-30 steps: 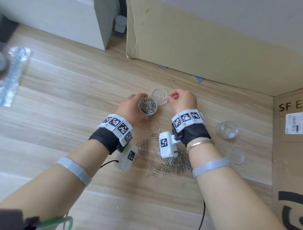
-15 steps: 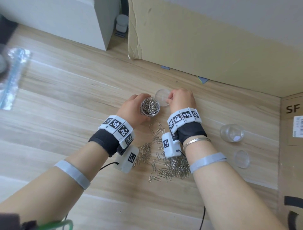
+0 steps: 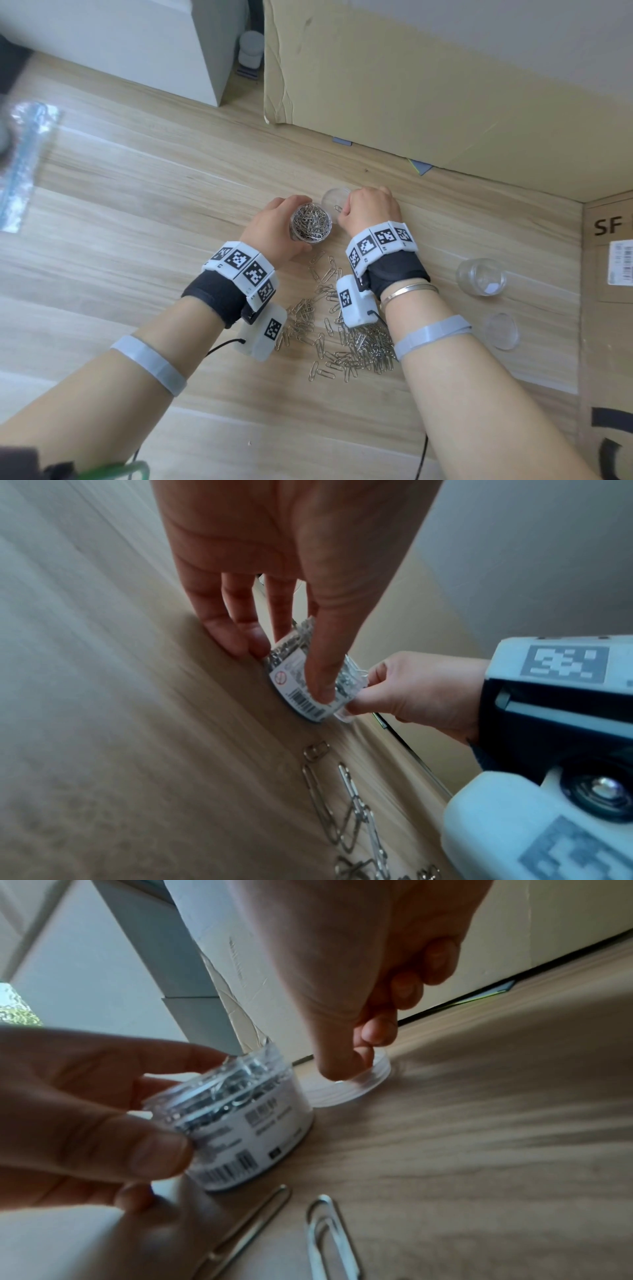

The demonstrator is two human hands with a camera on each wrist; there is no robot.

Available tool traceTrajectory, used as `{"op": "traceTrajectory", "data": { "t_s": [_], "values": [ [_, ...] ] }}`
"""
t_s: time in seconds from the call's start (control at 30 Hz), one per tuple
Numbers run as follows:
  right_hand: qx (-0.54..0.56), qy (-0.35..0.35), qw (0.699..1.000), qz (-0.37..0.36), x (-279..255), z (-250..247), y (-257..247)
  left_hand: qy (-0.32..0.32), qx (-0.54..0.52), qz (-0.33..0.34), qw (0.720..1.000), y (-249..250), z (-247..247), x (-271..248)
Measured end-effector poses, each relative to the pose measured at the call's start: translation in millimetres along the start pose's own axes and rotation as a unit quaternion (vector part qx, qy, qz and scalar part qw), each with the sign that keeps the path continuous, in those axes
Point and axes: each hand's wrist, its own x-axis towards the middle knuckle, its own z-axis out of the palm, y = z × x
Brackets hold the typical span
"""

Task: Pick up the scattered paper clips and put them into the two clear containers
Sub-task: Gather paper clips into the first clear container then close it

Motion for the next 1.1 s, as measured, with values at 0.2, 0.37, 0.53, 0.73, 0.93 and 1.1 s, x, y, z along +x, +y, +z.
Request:
{"op": "traceTrajectory", "data": {
  "t_s": [0.2, 0.37, 0.53, 0.73, 0.93, 1.1],
  "values": [
    [0.007, -0.021, 1.0, -0.003, -3.3, -7.8, -0.8, 0.001, 0.004, 0.002, 1.0, -0.7, 0.6, 0.9],
    [0.068, -0.01, 0.997, -0.044, -19.1, -24.3, -13.6, -0.005, -0.009, 0.001, 1.0, 0.1, 0.1, 1.8],
    [0.084, -0.034, 0.993, -0.078, -27.3, -23.0, -22.0, -0.005, -0.007, 0.0, 1.0, 1.6, -1.7, 2.5],
    [0.183, 0.027, 0.982, -0.029, -20.7, -21.7, -2.6, -0.006, -0.014, 0.001, 1.0, -0.6, -1.2, 2.9],
    [0.071, -0.058, 0.996, 0.002, -6.9, -5.6, 11.0, -0.01, -0.043, 0.003, 0.999, 1.5, -1.3, 1.1],
    [0.082, -0.043, 0.996, 0.005, -4.5, 0.0, 6.9, 0.019, -0.033, 0.001, 0.999, 3.9, 1.1, 2.8]
  ]
}}
